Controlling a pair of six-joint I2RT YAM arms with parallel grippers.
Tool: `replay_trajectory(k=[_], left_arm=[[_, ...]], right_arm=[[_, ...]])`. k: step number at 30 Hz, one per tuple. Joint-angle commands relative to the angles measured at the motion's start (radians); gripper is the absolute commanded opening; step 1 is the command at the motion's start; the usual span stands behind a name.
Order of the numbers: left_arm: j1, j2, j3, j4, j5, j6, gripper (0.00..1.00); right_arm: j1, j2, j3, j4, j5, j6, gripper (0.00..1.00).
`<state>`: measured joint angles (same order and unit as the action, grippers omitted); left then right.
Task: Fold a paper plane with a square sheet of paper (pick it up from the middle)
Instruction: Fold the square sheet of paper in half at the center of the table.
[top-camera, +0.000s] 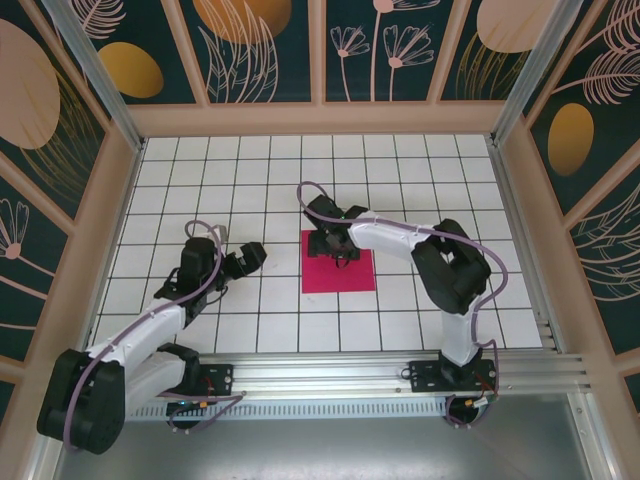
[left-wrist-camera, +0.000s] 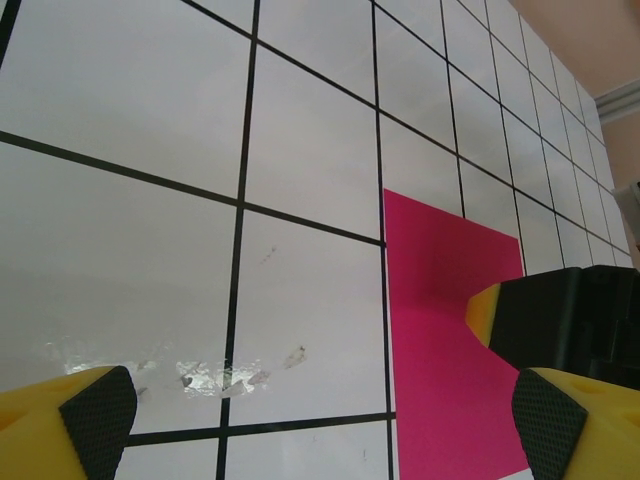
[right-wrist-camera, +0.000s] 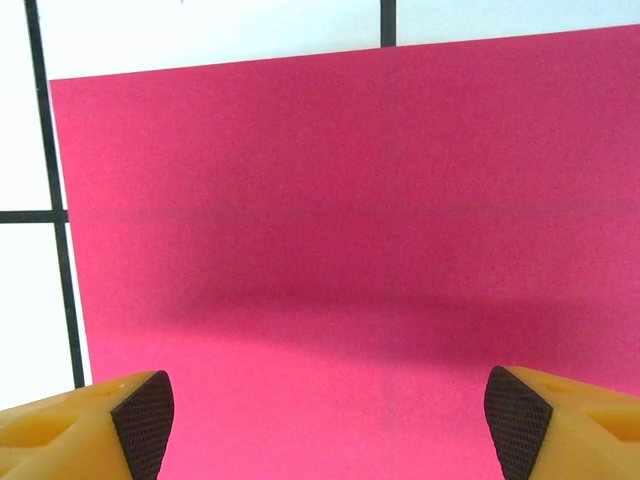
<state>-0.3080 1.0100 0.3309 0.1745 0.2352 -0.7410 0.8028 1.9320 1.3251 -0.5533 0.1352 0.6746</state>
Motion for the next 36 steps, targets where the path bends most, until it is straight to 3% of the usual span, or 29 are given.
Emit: replay_trajectory(k=[1,19,36], left_arm=[[-0.005,-0.024,-0.018,0.0,-0.018,0.007,0.99],[-0.004,-0.019,-0.016,0.005,0.013,0.038,0.99],[-0.004,-0.018,-0.016,-0.004,0.007,0.034,0.99]], right_arm=[[-0.002,0.029,0.046,-0.074,0.032,0.03,0.85],[0.003,0.164,0.042,-0.079,-0.006,0.013,0.87],[0.01,0.171,0.028,-0.076,0.007,0.006,0.73]])
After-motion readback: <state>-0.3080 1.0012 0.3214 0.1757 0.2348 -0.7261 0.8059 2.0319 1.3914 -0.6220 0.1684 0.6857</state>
